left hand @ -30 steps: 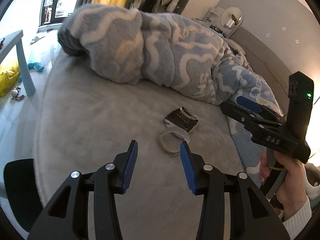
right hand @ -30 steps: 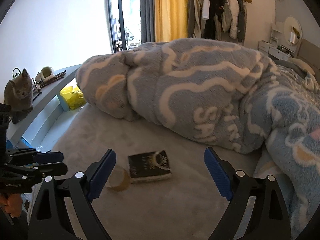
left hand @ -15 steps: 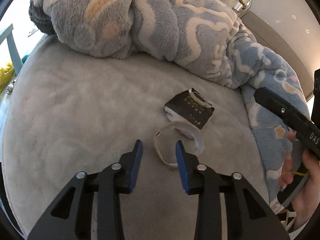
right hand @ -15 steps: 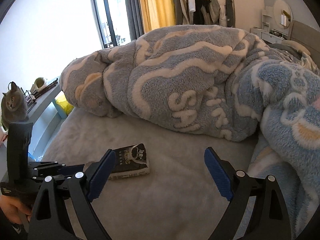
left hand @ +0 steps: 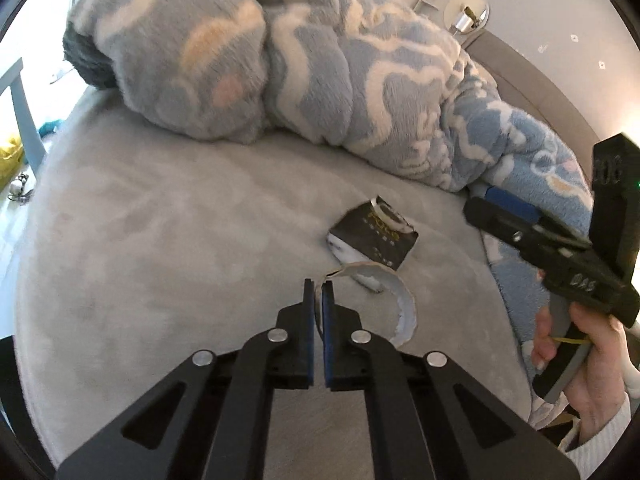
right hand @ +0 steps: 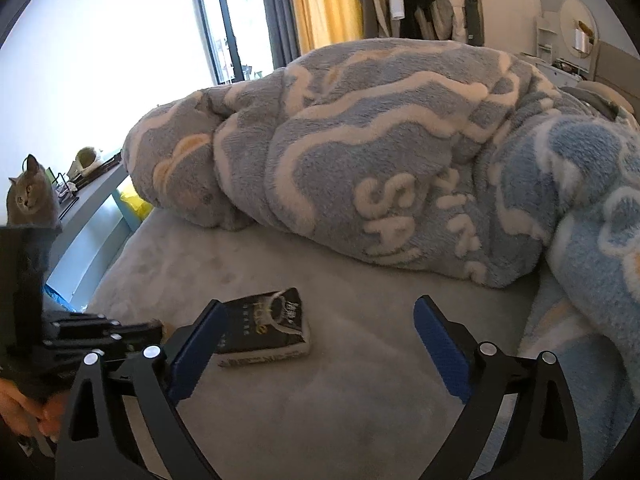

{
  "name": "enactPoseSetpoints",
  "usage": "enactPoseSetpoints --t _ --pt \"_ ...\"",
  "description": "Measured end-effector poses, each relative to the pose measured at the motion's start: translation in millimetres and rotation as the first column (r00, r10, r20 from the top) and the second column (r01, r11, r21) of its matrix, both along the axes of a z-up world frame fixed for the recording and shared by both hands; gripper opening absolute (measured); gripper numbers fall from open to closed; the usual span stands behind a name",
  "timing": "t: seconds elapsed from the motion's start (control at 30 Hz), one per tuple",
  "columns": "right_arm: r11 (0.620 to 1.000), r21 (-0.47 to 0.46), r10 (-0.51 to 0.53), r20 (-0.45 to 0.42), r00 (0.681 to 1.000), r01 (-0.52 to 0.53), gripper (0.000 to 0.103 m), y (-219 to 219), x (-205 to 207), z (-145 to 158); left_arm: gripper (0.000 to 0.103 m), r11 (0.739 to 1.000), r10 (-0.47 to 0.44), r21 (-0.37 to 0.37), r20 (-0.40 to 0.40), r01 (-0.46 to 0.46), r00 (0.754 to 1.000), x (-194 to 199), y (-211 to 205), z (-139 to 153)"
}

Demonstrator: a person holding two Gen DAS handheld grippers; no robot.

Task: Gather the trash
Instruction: 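Grasp the black tissue pack with the right tool while left tool grasps the tape roll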

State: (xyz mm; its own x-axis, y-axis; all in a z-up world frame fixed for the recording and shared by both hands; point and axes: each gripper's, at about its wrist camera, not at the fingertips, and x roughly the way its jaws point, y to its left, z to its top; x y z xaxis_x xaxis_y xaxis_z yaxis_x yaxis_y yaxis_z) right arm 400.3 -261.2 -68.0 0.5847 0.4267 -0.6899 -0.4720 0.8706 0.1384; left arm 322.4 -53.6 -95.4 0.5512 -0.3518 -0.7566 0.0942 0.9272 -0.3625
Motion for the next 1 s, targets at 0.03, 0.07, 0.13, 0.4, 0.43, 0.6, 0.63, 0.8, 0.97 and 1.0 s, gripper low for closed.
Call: enactPoseSetpoints --t 0.03,0.07,0.13,0.4,0.43,0.6,0.63,0.8,0.97,1.0 --pt "1.0 -0.004 0.005 0.003 1.0 -0.005 0.097 3.2 0.2 0.1 0.004 1.0 0.004 0.003 0.004 -0.004 1.0 -1.6 4.3 2.5" --pt "1.0 -0.012 0.014 0.008 1.0 -0.014 0.098 8.5 0.2 -0.7 0.004 1.0 0.01 0.008 0.008 -0.01 1.0 -3.3 9.3 4.8" --pt "0.999 -0.023 0.036 0.006 0.999 -0.036 0.099 19.2 1.0 -4.3 0.004 1.0 0.02 0.016 0.011 -0.02 1.0 -6.9 20.1 9.4" --pt "0.977 -0.11 0.179 -0.036 0.983 -0.182 0.1 65.9 -1.1 -28.6 0.004 0.999 0.037 0.006 0.024 -0.037 0.999 -18.9 55.9 23.1" --pt "0.974 -0.129 0.184 -0.041 0.982 -0.188 0.1 70.2 -0.7 -30.9 0.004 0.999 0.036 0.002 0.025 -0.036 0.999 -20.2 57.6 24.5" --pt "0.964 -0.202 0.163 -0.063 0.985 -0.172 0.1 85.6 4.0 -46.2 0.004 1.0 0.026 -0.009 0.052 -0.025 0.998 -32.7 69.6 38.6" --pt "0.964 -0.209 0.153 -0.073 0.986 -0.165 0.1 87.3 6.4 -49.2 0.004 1.0 0.027 -0.006 0.057 -0.027 0.998 -34.7 72.1 41.2" --pt "0.978 -0.173 0.095 -0.14 0.986 -0.119 0.099 88.0 15.1 -53.2 0.004 0.999 0.041 -0.005 0.078 -0.041 0.996 -46.7 88.7 51.7" --pt "0.981 -0.187 0.03 -0.162 0.986 -0.06 0.074 83.5 19.3 -49.4 0.004 0.999 0.051 -0.018 0.094 -0.05 0.994 -64.4 108.5 61.8" --pt "0.981 -0.189 0.018 -0.162 0.987 -0.049 0.073 83.3 18.7 -47.8 0.004 0.999 0.054 -0.015 0.098 -0.052 0.994 -68.6 112.4 63.8"
